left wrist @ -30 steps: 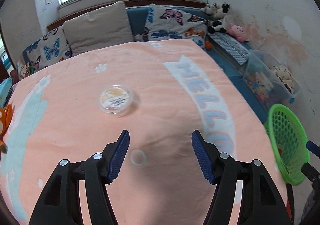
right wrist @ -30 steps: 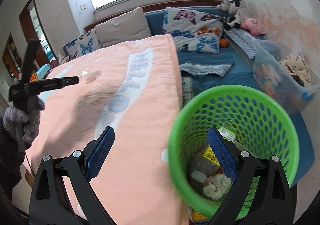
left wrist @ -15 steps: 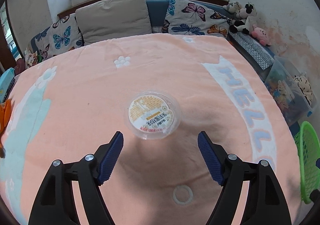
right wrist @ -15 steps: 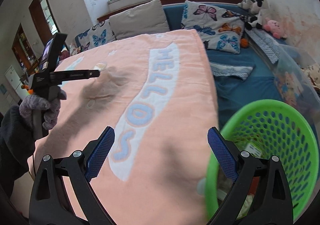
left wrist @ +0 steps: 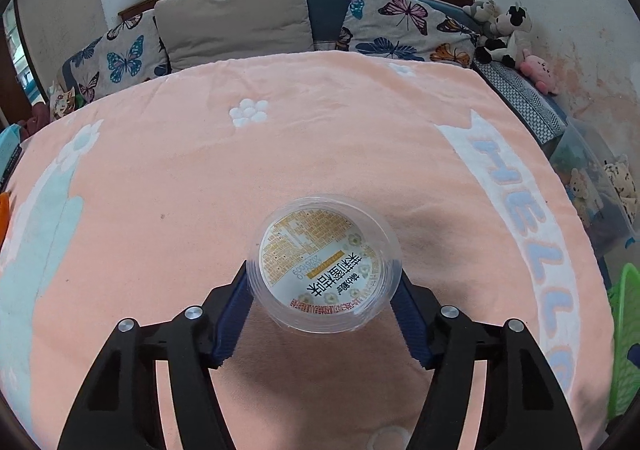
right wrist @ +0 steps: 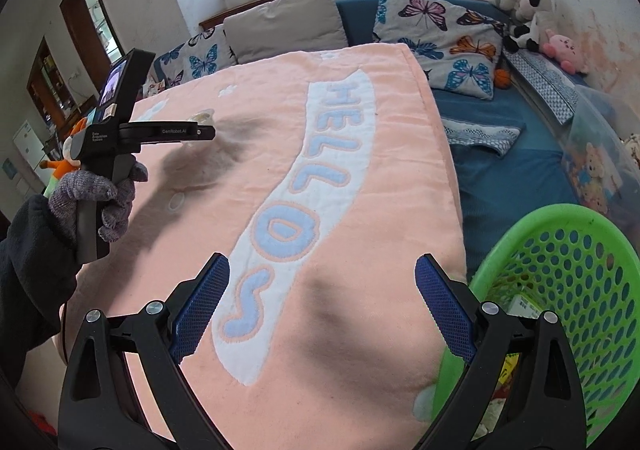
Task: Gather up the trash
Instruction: 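Reach the left gripper to the small clear pudding cup and grasp it, then carry the pudding cup over the basket and open the left gripper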
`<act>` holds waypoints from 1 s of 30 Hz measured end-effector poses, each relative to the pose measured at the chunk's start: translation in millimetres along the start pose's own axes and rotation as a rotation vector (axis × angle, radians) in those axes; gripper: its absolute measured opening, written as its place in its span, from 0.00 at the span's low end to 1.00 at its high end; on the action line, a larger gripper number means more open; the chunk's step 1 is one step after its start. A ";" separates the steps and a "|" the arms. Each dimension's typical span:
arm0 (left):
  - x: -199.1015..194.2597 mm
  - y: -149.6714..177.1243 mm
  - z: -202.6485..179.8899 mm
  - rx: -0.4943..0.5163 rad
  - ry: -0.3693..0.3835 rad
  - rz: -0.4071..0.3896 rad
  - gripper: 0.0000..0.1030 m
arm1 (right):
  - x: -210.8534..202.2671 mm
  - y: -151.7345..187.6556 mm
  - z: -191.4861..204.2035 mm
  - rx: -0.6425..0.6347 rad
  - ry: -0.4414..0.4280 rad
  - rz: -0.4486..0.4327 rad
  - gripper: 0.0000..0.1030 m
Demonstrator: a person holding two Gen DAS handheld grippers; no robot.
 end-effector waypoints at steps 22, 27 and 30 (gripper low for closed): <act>-101.2 45.5 -71.5 0.152 0.128 -0.112 0.56 | -41.3 18.2 1.7 -0.003 0.064 -0.046 0.86; -125.3 63.1 -100.8 0.185 0.186 -0.119 0.56 | -60.9 26.4 -8.0 0.012 0.091 -0.060 0.81; -136.5 72.6 -120.0 0.213 0.214 -0.122 0.56 | -72.8 33.5 -18.4 0.026 0.114 -0.068 0.79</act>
Point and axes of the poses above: each gripper's, at about its wrist camera, not at the fingertips, and x roughly the way its jaws point, z to its left, y to its underside, the point moved 4 cm from there along x, roughly the way its jaws point, and after that the axes turned 3 degrees about -z, right-handed, at the moved point
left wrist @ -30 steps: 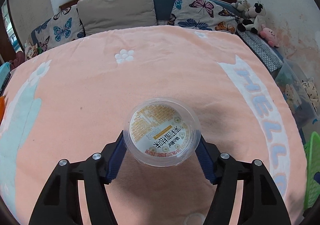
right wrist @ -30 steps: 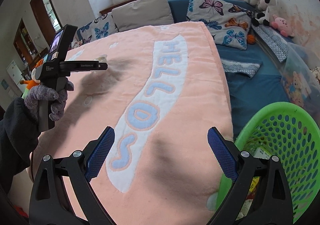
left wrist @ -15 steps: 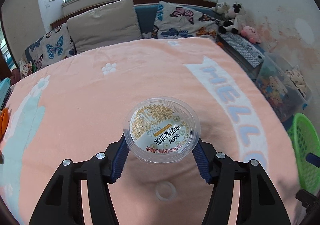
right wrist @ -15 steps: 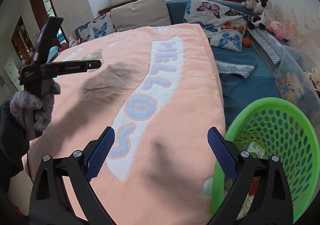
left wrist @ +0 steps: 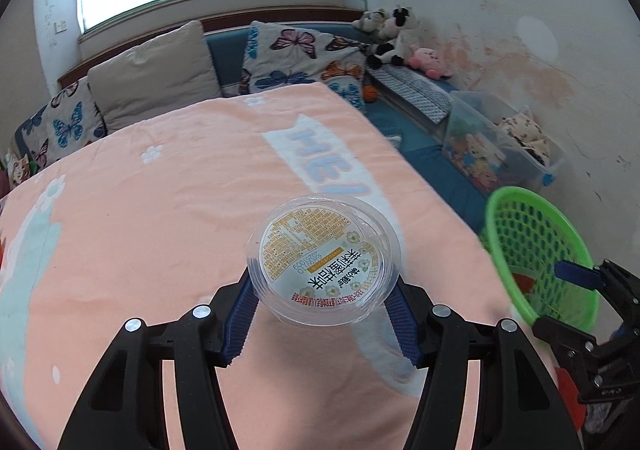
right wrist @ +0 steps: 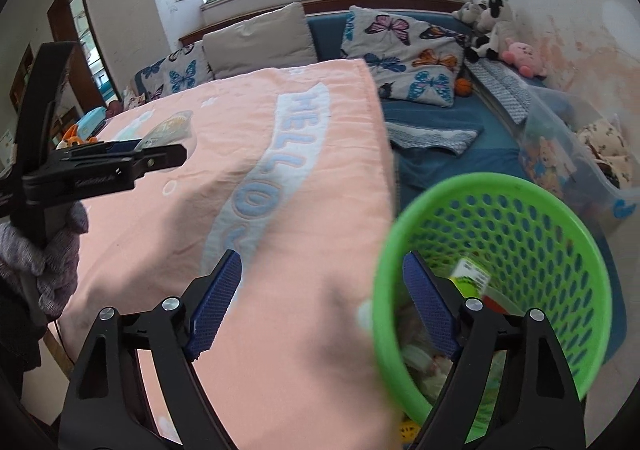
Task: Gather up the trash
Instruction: 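Carry the pudding cup over the basket and open the left gripper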
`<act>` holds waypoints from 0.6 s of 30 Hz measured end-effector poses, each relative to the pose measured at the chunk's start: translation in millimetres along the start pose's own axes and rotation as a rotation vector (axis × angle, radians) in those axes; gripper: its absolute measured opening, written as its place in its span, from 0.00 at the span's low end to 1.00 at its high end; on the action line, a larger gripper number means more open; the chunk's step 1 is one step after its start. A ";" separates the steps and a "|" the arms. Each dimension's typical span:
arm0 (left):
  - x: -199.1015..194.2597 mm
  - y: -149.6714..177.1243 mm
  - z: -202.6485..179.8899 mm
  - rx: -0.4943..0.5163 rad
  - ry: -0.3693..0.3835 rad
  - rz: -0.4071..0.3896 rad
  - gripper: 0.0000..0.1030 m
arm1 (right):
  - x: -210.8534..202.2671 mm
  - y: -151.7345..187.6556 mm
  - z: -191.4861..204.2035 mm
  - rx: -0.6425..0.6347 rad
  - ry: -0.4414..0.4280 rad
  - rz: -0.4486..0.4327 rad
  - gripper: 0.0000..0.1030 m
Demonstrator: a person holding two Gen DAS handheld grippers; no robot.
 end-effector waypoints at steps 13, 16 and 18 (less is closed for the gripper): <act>-3.8 5.6 -101.4 0.113 0.113 0.013 0.56 | -55.1 35.6 -78.8 0.105 0.153 -0.027 0.79; -0.2 5.4 -127.0 0.137 0.138 0.023 0.56 | -65.9 42.0 -93.0 0.129 0.179 -0.034 0.79; 1.8 5.5 -138.4 0.151 0.148 0.028 0.56 | -72.3 46.7 -102.0 0.143 0.197 -0.040 0.79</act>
Point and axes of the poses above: each gripper's, at about its wrist camera, not at the fingertips, and x roughly the way its jaws point, z to its left, y to its underside, the point moved 4 cm from there along x, roughly the way its jaws point, and after that the axes turned 3 degrees about -z, right-handed, at the moved point
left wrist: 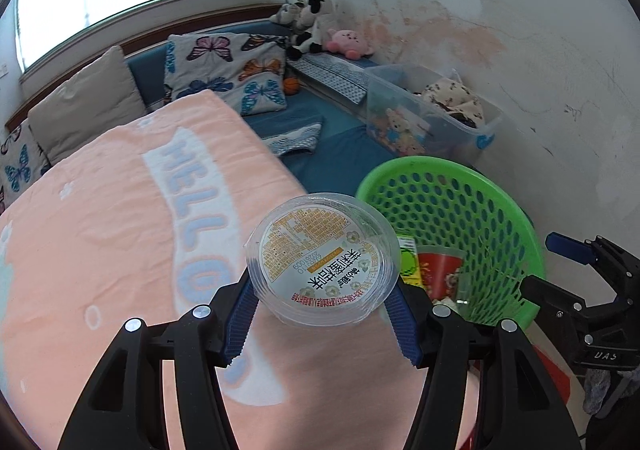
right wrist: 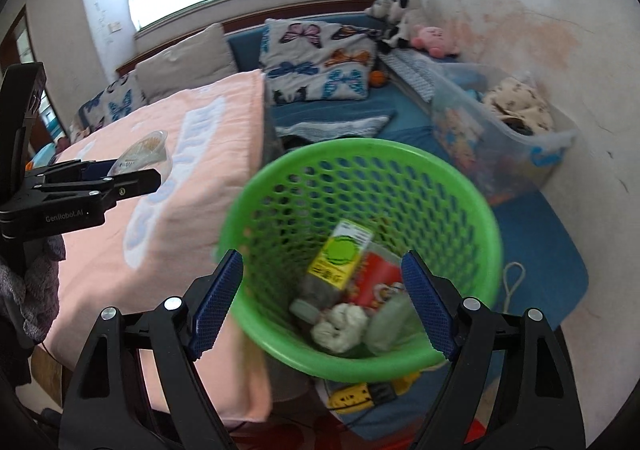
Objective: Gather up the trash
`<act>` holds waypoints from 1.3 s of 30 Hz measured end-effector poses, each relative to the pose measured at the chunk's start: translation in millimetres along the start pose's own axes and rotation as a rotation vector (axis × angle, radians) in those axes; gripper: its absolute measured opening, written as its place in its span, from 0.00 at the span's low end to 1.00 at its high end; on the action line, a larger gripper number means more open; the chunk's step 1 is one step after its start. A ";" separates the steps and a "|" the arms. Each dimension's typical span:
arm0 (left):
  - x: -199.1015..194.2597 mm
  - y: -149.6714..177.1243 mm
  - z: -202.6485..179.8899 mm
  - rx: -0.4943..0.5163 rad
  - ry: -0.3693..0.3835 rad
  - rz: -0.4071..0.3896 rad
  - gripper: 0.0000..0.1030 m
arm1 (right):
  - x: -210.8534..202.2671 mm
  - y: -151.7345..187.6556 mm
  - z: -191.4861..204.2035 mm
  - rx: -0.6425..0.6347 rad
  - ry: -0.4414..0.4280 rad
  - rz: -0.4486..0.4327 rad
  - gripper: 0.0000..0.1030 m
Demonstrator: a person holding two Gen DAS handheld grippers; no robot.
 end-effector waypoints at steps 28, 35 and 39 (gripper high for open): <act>25.4 4.0 -52.0 0.030 0.083 0.055 0.79 | -17.1 20.0 -29.5 0.111 0.010 -0.016 0.79; -4.4 15.8 -22.3 0.009 0.020 0.021 0.86 | -20.8 20.2 -5.4 0.086 -0.016 -0.024 0.80; -24.7 25.9 -4.9 -0.017 -0.019 0.000 0.87 | -25.4 22.1 12.0 0.077 -0.033 -0.026 0.82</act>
Point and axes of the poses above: each gripper's, at about its wrist camera, not at the fingertips, and x roughly the way its jaws point, z to its left, y to its underside, the point moved 4 cm from there along x, roughly the way its jaws point, and after that the axes turned 3 degrees about -z, right-handed, at the moved point
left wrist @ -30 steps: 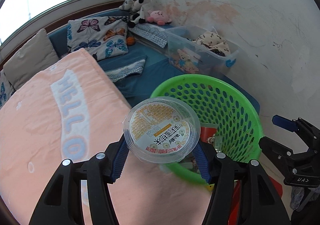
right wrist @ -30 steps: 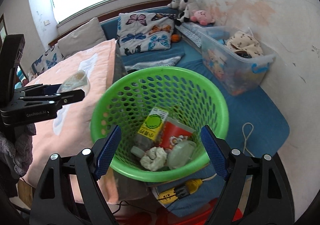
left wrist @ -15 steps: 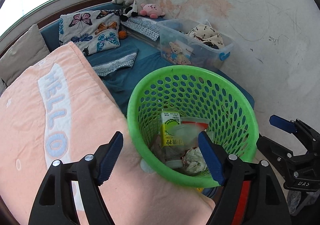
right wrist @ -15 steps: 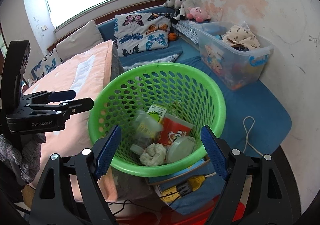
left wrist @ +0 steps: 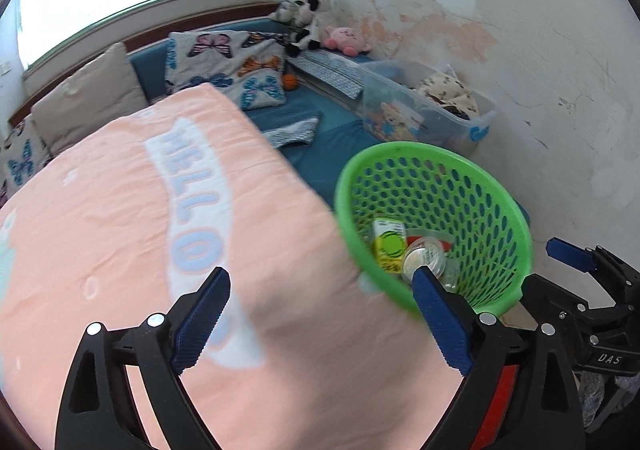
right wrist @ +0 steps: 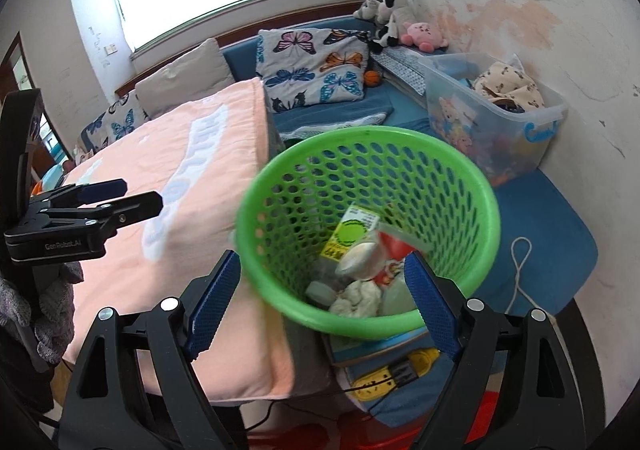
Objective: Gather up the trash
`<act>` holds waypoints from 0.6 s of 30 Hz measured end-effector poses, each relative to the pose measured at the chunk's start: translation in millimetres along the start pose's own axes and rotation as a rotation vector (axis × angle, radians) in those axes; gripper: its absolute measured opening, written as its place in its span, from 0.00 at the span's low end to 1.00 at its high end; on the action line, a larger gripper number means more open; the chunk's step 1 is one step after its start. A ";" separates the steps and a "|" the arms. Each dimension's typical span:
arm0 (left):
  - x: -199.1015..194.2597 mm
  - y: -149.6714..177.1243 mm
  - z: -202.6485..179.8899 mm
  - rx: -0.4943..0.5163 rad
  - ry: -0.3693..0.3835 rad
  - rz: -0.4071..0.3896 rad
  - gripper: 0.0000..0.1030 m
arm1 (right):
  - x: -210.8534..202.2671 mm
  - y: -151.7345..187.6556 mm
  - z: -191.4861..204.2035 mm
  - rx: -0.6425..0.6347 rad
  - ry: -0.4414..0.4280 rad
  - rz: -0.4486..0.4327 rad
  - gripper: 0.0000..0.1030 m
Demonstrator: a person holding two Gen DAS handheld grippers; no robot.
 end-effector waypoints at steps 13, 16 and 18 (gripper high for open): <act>-62.1 46.4 56.9 -0.073 -0.145 -0.032 0.93 | -13.0 20.7 66.3 -0.087 -0.050 0.001 0.87; -76.4 55.6 66.9 -0.082 -0.180 -0.041 0.93 | -17.9 23.8 80.7 -0.112 -0.064 -0.007 0.89; -87.1 61.6 73.7 -0.086 -0.204 -0.054 0.93 | -21.4 25.8 88.8 -0.130 -0.072 -0.012 0.90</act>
Point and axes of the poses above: each gripper's, at about its wrist camera, not at the fingertips, and x roughly the way its jaws point, z to its left, y to its underside, the point moved 4 cm from there along x, roughly the way its jaws point, and after that the axes turned 3 degrees about -z, right-handed, at the moved point
